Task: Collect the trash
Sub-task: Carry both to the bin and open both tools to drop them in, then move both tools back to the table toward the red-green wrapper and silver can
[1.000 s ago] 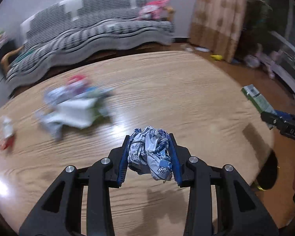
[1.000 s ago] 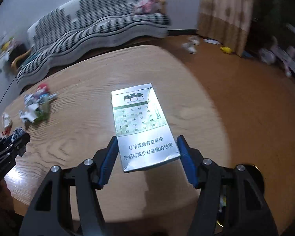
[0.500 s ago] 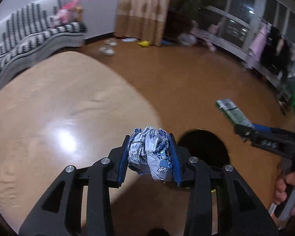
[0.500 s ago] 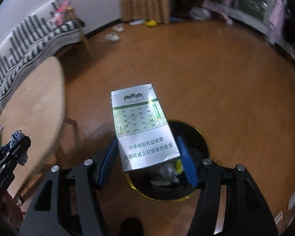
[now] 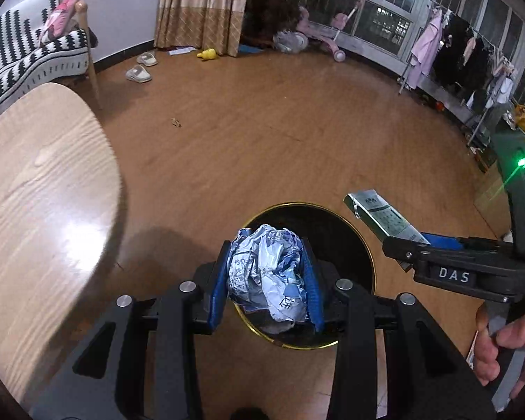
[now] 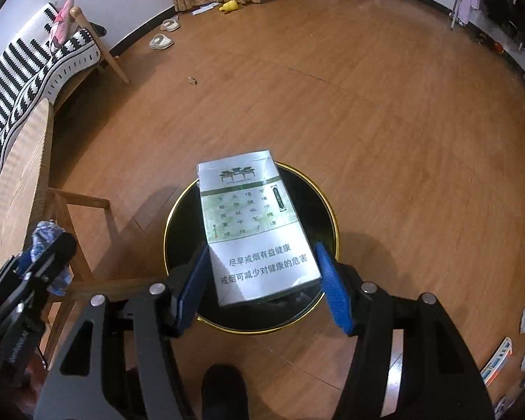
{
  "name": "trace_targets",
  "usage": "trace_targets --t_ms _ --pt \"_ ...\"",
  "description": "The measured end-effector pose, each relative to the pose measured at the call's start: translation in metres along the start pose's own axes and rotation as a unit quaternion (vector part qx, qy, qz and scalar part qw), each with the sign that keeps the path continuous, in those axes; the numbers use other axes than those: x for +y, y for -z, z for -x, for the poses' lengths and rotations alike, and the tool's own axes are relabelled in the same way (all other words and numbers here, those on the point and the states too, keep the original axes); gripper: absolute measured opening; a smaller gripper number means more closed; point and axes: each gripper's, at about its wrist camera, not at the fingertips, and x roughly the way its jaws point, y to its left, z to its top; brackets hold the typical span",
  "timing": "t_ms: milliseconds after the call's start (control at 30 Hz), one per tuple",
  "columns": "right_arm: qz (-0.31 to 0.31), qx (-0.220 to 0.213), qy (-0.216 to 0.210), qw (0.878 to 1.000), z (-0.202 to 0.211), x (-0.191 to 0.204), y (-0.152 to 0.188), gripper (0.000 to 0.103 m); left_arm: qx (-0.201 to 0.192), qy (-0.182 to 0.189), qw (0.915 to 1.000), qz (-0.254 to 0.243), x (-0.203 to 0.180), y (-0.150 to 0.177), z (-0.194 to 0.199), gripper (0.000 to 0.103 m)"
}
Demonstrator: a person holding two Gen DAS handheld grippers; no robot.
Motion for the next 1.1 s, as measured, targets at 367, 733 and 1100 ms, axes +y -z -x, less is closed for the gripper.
trace_targets --t_ms 367,733,1100 --pt "-0.012 -0.006 -0.005 1.000 0.003 0.000 -0.001 0.060 0.022 0.024 0.9995 -0.003 -0.004 -0.007 -0.032 0.042" --pt "-0.021 -0.017 -0.015 1.000 0.009 -0.001 -0.001 0.070 0.017 0.040 0.9991 -0.001 -0.008 -0.003 -0.033 0.074" --pt "-0.013 -0.061 -0.024 0.998 0.034 0.025 -0.010 0.085 -0.025 0.021 0.9995 -0.002 0.009 -0.006 0.023 0.094"
